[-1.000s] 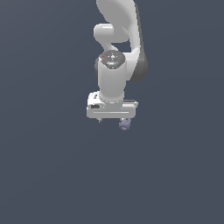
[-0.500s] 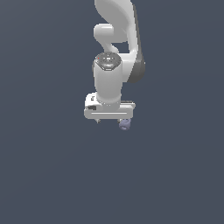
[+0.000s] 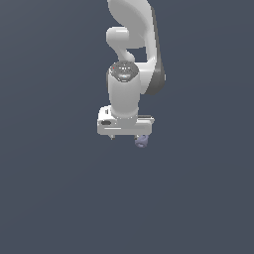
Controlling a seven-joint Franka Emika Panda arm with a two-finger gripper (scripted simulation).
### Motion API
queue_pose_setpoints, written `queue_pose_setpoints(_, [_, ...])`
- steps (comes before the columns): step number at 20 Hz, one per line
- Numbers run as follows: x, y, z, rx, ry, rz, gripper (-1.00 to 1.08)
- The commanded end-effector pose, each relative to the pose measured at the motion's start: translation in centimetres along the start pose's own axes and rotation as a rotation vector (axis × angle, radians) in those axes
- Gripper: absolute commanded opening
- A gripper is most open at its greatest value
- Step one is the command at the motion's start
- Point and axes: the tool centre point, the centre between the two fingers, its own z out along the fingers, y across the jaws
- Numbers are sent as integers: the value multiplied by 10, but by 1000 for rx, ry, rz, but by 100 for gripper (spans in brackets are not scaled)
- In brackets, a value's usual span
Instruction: Pick up the object and move it to a goal position.
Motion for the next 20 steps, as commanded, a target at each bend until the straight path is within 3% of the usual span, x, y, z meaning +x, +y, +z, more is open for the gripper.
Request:
queue_pose_setpoints(1, [-3, -7, 5, 1, -1, 13, 100])
queue_pose_setpoints(20, [-56, -85, 69, 10, -7, 194, 100])
